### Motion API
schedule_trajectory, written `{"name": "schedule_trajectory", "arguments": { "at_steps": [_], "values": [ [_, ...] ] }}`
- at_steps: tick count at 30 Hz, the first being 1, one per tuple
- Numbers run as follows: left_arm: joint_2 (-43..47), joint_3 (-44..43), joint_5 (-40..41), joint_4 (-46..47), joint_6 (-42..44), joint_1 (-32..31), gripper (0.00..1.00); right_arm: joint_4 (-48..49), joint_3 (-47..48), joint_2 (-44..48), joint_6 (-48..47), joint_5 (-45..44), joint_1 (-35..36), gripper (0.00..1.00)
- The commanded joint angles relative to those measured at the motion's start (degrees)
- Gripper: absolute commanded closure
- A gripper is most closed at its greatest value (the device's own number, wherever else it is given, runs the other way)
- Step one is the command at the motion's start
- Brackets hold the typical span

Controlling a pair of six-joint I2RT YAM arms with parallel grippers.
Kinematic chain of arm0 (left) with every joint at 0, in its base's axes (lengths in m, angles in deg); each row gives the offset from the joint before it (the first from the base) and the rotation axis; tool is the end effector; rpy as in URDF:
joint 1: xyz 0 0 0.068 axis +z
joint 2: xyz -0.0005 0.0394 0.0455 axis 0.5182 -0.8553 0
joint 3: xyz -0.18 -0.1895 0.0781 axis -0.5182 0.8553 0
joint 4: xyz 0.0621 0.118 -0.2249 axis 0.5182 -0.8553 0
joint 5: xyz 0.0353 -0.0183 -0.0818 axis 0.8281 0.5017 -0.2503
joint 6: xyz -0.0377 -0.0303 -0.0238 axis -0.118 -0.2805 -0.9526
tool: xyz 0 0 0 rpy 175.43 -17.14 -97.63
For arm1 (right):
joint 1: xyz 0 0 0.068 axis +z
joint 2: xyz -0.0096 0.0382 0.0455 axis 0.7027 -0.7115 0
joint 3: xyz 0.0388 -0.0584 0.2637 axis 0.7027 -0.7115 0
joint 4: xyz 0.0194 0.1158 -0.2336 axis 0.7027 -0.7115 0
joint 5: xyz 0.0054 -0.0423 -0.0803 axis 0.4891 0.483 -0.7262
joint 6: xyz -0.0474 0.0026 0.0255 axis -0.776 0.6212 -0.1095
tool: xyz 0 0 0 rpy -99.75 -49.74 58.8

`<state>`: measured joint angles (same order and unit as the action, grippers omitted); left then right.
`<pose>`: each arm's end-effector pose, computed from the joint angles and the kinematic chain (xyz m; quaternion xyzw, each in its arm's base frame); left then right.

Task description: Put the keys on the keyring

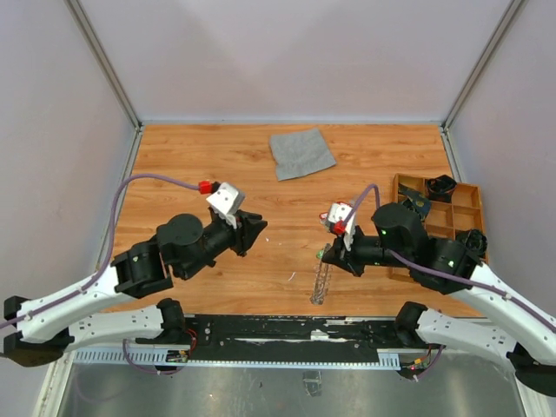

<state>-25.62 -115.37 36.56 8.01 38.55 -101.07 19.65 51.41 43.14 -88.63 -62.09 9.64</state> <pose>0.0688 -0.1420 0.3939 0.2286 0.7074 -0.2883 0.6036 0.0811 0.1324 0.3692 -0.4883 0.6646 0.3491 0.4449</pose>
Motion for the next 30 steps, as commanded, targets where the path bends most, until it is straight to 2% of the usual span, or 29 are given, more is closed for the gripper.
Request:
{"name": "schedule_trajectory", "arguments": {
  "at_steps": [1,4,6,11,17,23,25,27,30],
  "values": [
    [-1.77,1.95,-11.77,-0.42,-2.67,9.81,0.74,-7.8,3.96,-4.84,6.04,-3.03,0.74,0.99],
    [-0.97,2.15,-12.63,-1.46,-3.33,15.34,0.73,-10.35,5.16,-9.82,7.31,-3.3,0.74,1.0],
    [-0.11,2.29,-11.26,-3.0,-3.32,16.41,0.72,-11.05,6.36,-14.44,8.2,-3.82,0.74,0.99],
    [2.79,3.88,-8.79,-5.39,-2.56,16.6,0.71,-9.04,10.26,-28.98,9.03,-5.08,0.67,0.99],
    [3.92,4.81,-8.24,-6.28,-3.54,16.61,0.71,-8.31,22.69,-49.77,8.22,-4.23,0.64,0.99],
    [6.35,6.32,-7.17,-6.45,-4.61,16.6,0.71,-6.51,32.31,-61.67,6.66,-7.7,0.35,0.96],
    [6.8,6.49,-6.83,-6.96,-5.3,16.6,0.71,-6.1,34.5,-64.41,6.34,-8.07,0.01,0.9],
    [7.16,7.24,-6.11,-7.22,-5.76,16.6,0.7,-5.15,35.42,-66.29,5.98,-7.39,-0.18,0.74],
    [7.33,8.79,-5.7,-6.64,-6.23,16.6,0.68,-2.68,34.84,-66.49,6.07,-7.75,-0.62,0.56]
  ]
}}
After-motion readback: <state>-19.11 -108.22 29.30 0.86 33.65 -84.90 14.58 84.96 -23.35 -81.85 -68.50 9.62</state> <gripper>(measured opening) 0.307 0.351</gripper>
